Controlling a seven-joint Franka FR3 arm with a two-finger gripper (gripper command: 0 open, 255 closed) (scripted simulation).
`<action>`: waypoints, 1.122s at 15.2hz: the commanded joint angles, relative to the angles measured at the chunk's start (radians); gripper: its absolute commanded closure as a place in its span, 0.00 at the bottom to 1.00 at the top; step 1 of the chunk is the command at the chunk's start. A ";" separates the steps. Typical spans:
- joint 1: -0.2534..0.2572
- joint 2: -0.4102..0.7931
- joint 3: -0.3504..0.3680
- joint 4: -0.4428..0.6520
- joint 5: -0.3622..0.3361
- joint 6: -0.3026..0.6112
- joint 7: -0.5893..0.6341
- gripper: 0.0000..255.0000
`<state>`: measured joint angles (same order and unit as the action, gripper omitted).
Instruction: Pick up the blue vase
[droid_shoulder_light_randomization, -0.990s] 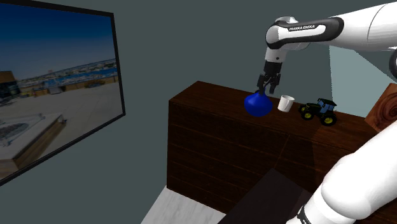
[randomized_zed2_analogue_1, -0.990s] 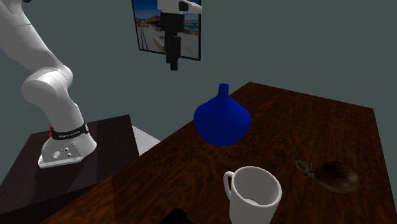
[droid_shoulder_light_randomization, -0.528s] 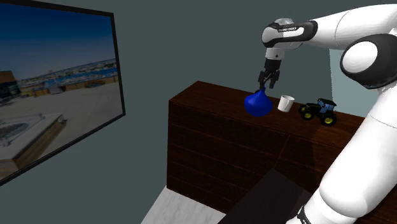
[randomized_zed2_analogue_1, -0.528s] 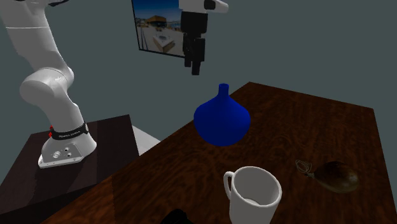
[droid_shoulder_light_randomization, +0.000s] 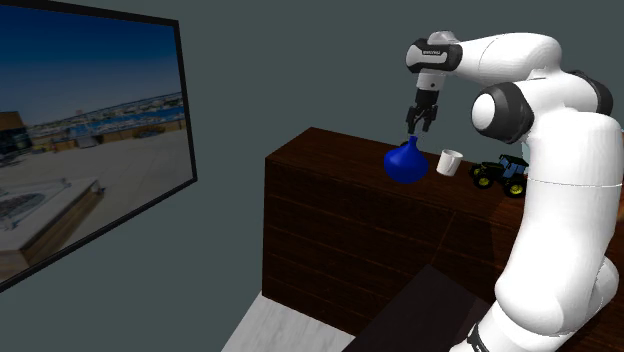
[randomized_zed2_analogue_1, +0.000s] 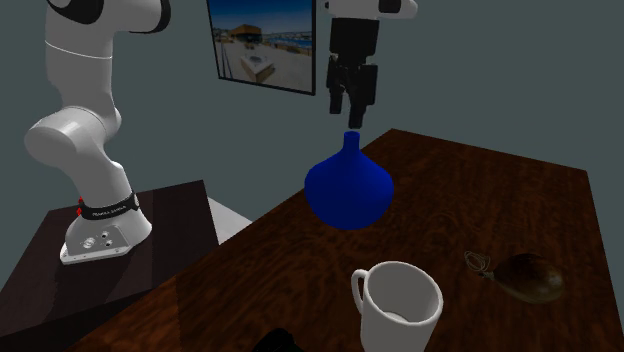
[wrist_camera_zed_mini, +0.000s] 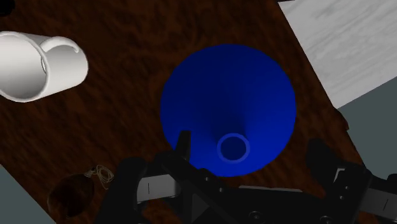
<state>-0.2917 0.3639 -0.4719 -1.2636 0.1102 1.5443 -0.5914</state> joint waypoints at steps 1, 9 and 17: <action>-0.014 0.028 0.000 0.021 0.011 0.006 -0.011 0.00; 0.002 0.009 0.001 -0.096 0.004 0.105 -0.008 0.00; 0.002 0.008 0.001 -0.098 0.003 0.106 -0.008 1.00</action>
<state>-0.2894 0.3714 -0.4707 -1.3608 0.1136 1.6507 -0.5993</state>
